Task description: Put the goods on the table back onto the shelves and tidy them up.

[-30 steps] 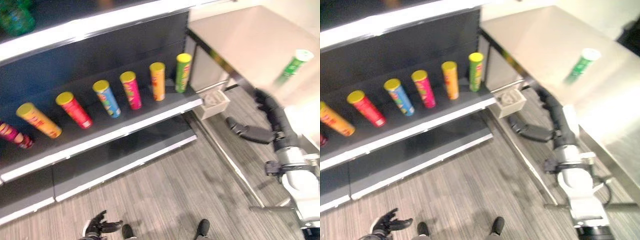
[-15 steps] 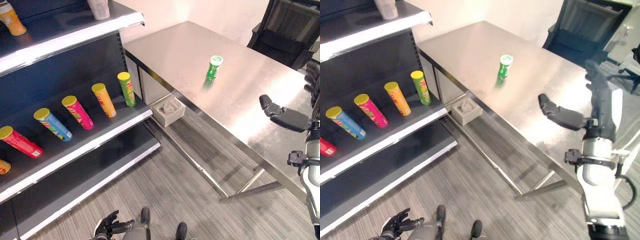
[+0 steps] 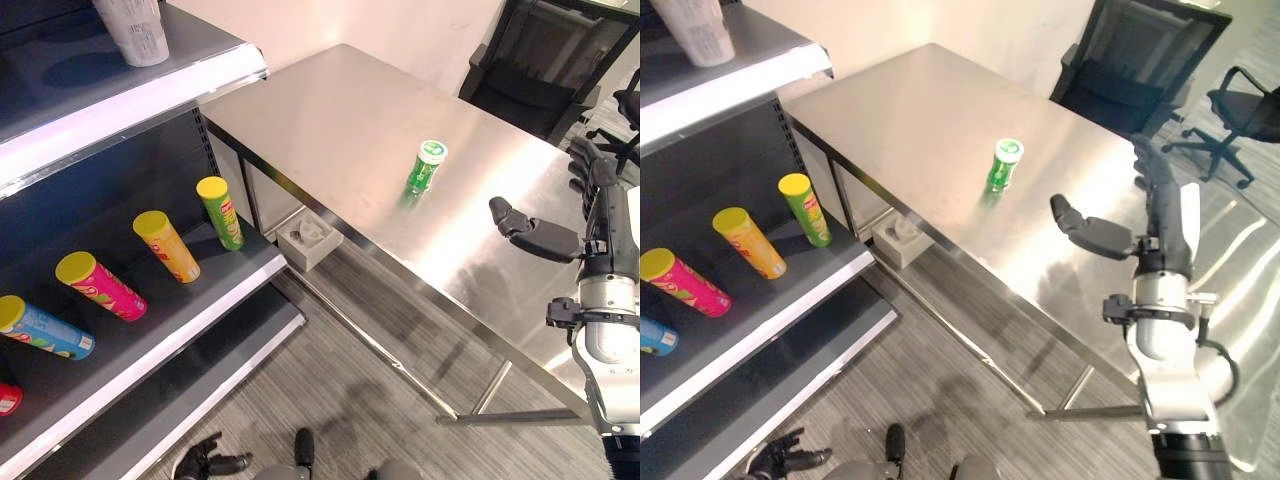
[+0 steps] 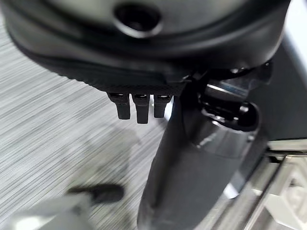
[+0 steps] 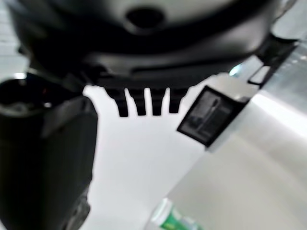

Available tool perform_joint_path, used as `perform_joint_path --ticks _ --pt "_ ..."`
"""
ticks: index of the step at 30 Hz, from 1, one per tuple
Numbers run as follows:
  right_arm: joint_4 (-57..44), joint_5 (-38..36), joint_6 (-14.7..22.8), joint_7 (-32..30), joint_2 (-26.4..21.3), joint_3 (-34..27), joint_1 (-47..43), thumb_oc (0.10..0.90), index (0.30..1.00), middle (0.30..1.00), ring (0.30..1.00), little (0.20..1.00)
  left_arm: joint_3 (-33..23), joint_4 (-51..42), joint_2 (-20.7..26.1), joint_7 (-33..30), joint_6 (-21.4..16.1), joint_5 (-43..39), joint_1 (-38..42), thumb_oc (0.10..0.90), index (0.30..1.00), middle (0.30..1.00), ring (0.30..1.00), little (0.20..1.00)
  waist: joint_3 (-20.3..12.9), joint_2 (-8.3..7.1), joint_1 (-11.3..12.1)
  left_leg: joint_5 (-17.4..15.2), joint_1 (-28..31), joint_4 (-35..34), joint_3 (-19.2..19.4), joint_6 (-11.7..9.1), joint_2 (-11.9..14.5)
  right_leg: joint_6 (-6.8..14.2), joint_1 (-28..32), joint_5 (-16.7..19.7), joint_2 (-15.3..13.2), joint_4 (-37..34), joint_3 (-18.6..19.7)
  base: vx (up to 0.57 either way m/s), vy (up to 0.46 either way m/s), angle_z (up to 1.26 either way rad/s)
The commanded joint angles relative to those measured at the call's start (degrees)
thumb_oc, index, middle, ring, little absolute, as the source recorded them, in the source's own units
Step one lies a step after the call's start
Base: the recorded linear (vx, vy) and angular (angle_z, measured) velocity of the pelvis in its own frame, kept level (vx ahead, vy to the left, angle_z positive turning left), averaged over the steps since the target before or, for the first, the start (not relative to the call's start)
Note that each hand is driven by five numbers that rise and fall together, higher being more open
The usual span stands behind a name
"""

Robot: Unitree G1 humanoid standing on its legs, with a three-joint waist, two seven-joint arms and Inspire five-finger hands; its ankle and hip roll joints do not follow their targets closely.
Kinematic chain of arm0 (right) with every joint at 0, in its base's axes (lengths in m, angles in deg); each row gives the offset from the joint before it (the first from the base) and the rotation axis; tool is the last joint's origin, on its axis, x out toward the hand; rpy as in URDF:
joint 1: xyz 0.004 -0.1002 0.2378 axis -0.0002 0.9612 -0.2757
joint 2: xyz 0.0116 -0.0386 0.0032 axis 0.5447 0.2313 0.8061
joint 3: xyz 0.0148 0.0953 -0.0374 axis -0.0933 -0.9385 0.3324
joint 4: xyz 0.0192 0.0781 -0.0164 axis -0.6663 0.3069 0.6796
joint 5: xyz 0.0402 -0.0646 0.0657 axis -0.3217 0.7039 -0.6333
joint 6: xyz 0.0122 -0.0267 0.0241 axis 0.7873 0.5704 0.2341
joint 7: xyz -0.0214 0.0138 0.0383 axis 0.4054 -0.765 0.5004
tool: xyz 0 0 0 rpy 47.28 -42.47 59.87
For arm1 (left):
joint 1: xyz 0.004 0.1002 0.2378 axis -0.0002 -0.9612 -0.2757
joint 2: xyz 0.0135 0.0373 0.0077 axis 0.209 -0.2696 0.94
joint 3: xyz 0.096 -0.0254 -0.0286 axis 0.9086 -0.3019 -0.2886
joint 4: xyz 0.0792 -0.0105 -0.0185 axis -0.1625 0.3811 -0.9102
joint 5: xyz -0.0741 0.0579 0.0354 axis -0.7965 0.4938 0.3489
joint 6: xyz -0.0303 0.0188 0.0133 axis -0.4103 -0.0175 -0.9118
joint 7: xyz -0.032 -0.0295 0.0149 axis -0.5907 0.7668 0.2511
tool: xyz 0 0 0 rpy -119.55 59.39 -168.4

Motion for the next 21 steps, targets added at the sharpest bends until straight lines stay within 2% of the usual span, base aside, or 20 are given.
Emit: perform_joint_path --ticks 1,2,3,5,7,9,15,21 --pt "-0.4 0.0 4.4 -1.8 -4.3 -4.6 -7.7 0.8 0.9 0.9 0.9 0.9 0.6 -3.5 1.2 -1.1 -2.0 0.6 -1.5 0.8 0.9 0.9 0.9 0.9 -1.7 0.1 1.9 -3.6 -2.0 0.0 0.0 -5.6 4.7 -1.9 5.4 8.2 1.0 -17.4 -2.7 0.16 -0.236 0.39" --pt "1.1 -0.7 4.1 -1.8 -4.7 -4.9 -6.8 0.8 0.9 0.9 0.9 0.9 0.9 -4.2 1.5 -1.2 -2.3 0.1 -0.6 0.8 0.9 0.9 0.9 0.9 -1.4 -0.85 1.0 -4.8 -1.0 -0.2 -1.5 -6.3 4.3 -1.2 4.9 9.9 2.2 -26.7 0.2 0.14 -0.23 0.31" --pt "1.1 -0.8 4.1 -1.8 -4.7 -5.0 -6.8 0.8 0.9 0.9 0.9 0.9 0.9 -4.2 1.5 -1.2 -2.3 0.1 -0.6 0.8 0.9 0.9 0.9 0.9 -1.5 -0.77 1.0 -4.6 -1.2 -0.2 -1.6 -6.3 4.4 -1.2 5.2 10.5 2.4 -27.5 0.1 0.14 -0.224 0.23" --pt "1.8 -0.4 3.5 -1.4 -5.1 -5.4 -4.7 0.8 0.9 0.9 0.9 0.9 0.7 -4.6 2.1 -1.5 -2.2 0.5 -0.6 0.8 0.9 0.9 0.9 0.9 -1.5 -2.15 0.4 -5.0 -1.0 -0.1 -2.8 -6.8 4.4 0.1 5.8 12.5 3.7 -33.5 3.7 0.09 -0.182 0.42" --pt "0.8 0.1 3.1 -0.6 -4.2 -7.6 -1.0 0.8 0.9 0.9 0.9 0.9 0.3 -4.3 1.2 -0.9 -2.1 0.8 -1.1 0.8 0.9 0.9 0.9 0.9 -2.7 -3.2 0.0 -5.4 -0.2 -0.1 -4.6 -7.4 5.1 -0.4 7.5 13.2 5.1 -34.6 4.9 0.21 -0.295 1.14" --pt "0.4 0.0 3.2 -0.1 -4.5 -8.5 0.1 0.8 0.9 0.9 0.9 0.9 0.2 -4.1 1.0 -0.8 -2.2 0.8 -1.4 0.8 0.9 0.9 0.9 0.9 -3.1 -3.22 -0.2 -5.6 0.1 -0.1 -4.9 -7.8 5.5 -0.5 8.4 13.2 5.3 -35.4 4.4 0.13 -0.194 1.01" --pt "0.0 -0.6 2.7 3.3 -4.7 -9.0 4.1 0.8 0.9 0.9 0.9 0.9 -0.1 -2.2 -0.8 0.4 -1.6 0.9 -3.6 0.8 0.9 0.9 0.9 0.9 -4.0 -2.62 -0.6 -5.2 0.5 0.1 -6.4 -10.4 9.0 -2.1 12.6 11.7 7.4 -38.5 0.6 0.06 -0.17 0.14" --pt "1.9 -1.4 2.7 4.1 -4.7 -7.1 3.7 0.8 0.9 0.9 0.9 0.9 -0.2 -1.7 -1.0 0.8 -1.5 1.2 -4.5 0.8 0.9 0.9 0.9 0.9 -3.9 -2.05 -0.3 -4.7 0.8 0.0 -6.4 -11.4 10.1 -2.8 13.8 10.7 8.3 -39.0 -0.9 0.02 -0.067 0.09"
